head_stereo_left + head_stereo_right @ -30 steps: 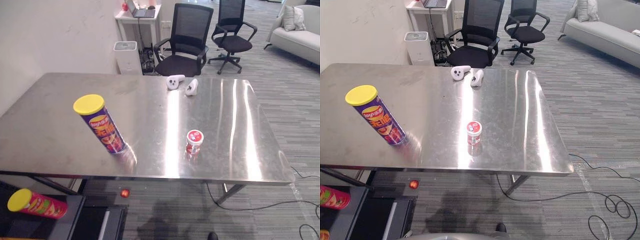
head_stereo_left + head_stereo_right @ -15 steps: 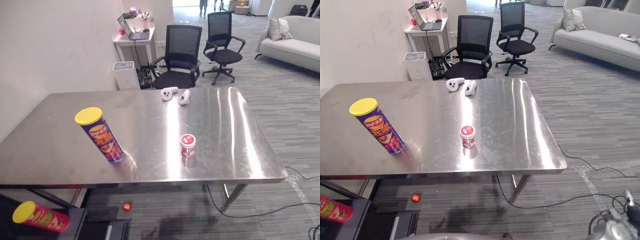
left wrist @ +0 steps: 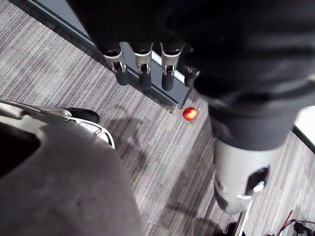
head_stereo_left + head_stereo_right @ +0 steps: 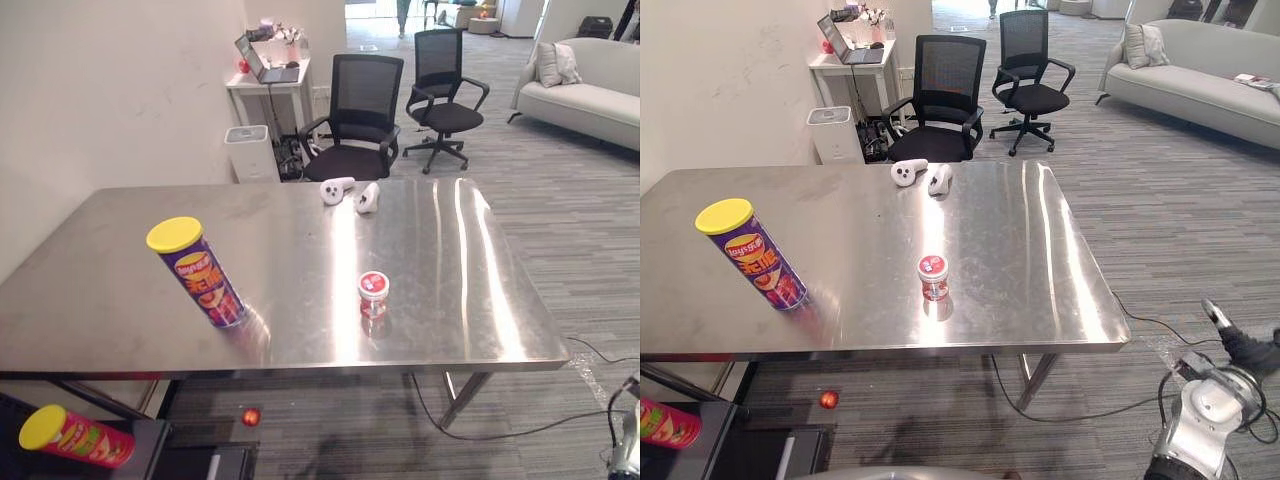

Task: Put the gum and the chips on the shelf.

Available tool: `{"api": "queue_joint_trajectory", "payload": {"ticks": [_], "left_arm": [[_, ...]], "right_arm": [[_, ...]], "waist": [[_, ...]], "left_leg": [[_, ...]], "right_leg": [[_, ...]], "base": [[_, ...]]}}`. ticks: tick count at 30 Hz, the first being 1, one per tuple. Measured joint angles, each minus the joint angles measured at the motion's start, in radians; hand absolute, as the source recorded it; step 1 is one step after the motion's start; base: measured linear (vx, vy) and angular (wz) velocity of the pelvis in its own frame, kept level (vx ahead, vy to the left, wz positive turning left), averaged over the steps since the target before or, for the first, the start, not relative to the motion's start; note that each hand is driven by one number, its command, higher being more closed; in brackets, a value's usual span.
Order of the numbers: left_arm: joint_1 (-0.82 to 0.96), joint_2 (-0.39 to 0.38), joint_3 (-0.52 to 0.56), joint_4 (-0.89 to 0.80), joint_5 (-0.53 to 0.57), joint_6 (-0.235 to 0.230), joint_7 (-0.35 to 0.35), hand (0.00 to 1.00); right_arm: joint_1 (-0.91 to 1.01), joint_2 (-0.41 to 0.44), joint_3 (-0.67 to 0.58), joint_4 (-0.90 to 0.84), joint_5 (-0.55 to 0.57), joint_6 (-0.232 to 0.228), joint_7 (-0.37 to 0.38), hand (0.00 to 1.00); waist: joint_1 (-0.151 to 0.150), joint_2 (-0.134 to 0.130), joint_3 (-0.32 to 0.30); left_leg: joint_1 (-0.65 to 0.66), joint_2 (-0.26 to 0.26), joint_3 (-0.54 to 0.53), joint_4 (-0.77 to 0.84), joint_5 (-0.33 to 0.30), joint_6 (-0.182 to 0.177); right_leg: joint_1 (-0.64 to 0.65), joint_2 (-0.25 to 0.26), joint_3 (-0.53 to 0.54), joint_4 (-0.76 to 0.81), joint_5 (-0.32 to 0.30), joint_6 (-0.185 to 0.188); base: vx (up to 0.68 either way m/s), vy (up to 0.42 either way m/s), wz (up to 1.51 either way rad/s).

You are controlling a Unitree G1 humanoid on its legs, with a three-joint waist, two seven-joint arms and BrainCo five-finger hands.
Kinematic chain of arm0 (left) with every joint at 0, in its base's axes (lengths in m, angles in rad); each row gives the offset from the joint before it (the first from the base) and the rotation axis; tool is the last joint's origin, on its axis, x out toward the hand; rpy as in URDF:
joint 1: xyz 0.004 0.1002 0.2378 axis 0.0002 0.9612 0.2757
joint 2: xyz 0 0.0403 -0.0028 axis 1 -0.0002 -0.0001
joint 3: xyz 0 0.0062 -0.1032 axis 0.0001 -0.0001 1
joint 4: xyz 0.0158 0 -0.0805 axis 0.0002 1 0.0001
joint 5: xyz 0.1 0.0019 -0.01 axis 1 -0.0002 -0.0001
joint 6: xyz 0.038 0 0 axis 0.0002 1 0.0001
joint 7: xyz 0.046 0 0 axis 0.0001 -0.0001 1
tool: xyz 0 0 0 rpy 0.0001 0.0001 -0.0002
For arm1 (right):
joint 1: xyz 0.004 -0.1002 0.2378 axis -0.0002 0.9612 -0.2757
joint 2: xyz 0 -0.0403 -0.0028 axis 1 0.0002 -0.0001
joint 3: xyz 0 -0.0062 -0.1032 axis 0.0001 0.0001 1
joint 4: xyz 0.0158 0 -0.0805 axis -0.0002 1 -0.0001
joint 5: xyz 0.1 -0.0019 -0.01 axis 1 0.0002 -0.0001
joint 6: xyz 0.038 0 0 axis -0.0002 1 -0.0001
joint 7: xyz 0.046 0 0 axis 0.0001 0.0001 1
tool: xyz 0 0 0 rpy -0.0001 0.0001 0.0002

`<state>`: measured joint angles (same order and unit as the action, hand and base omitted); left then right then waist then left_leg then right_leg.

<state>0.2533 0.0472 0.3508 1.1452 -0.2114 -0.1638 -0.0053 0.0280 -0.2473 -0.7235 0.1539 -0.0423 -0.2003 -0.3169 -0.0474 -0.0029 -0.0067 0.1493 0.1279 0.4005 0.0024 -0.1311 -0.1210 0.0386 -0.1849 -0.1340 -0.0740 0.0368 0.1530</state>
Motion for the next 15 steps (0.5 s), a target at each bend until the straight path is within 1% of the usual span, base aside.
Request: {"api": "queue_joint_trajectory", "payload": {"ticks": [1, 2, 6, 8, 11, 15], "left_arm": [[0.001, 0.000, -0.001, -0.003, 0.001, 0.000, 0.000, 0.00], [0.002, 0.000, -0.003, -0.006, 0.002, 0.000, 0.000, 0.00], [0.005, 0.001, -0.010, -0.013, 0.021, -0.001, -0.001, 0.00], [0.005, 0.002, -0.011, -0.013, 0.025, -0.001, -0.002, 0.00], [0.005, 0.004, -0.013, -0.013, 0.031, -0.001, -0.004, 0.00], [0.005, 0.014, -0.034, -0.013, 0.032, -0.001, -0.008, 0.00]], "right_arm": [[0.008, 0.000, 0.022, -0.025, -0.001, -0.005, 0.014, 0.00], [0.018, 0.000, 0.049, -0.054, -0.001, -0.017, 0.051, 0.00], [0.046, -0.007, 0.114, -0.104, 0.000, -0.024, 0.116, 0.00], [0.065, -0.014, 0.172, -0.134, 0.002, -0.027, 0.166, 0.00], [0.084, -0.023, 0.235, -0.155, 0.004, -0.035, 0.212, 0.00], [0.099, -0.026, 0.305, -0.175, 0.025, -0.052, 0.250, 0.00]], "waist": [[0.001, -0.001, 0.000], [0.001, -0.001, 0.001], [0.001, -0.003, 0.002], [0.001, -0.004, 0.003], [0.001, -0.007, 0.004], [0.001, -0.011, 0.008]], "left_leg": [[-0.001, 0.000, -0.002, 0.000, 0.000, 0.000], [-0.002, 0.000, -0.003, 0.000, 0.000, 0.000], [-0.002, 0.001, -0.006, 0.000, 0.000, 0.000], [-0.002, 0.001, -0.006, 0.000, 0.000, 0.000], [-0.002, 0.002, -0.008, 0.001, 0.000, 0.000], [-0.006, 0.001, -0.021, 0.002, 0.000, 0.000]], "right_leg": [[0.000, 0.000, -0.004, 0.000, 0.000, 0.000], [0.001, 0.000, -0.008, 0.000, 0.000, 0.000], [0.003, -0.001, -0.022, 0.001, 0.001, 0.001], [0.003, -0.001, -0.025, 0.001, 0.001, 0.001], [0.004, -0.001, -0.029, 0.003, 0.001, 0.001], [0.006, -0.003, -0.039, 0.004, 0.000, 0.002]], "base": [[-0.02, -0.028, 0.05], [-0.01, -0.028, 0.04], [0.00, -0.005, 0.01], [0.00, 0.000, 0.00], [0.00, 0.000, 0.00], [-0.02, -0.017, 0.05]]}}
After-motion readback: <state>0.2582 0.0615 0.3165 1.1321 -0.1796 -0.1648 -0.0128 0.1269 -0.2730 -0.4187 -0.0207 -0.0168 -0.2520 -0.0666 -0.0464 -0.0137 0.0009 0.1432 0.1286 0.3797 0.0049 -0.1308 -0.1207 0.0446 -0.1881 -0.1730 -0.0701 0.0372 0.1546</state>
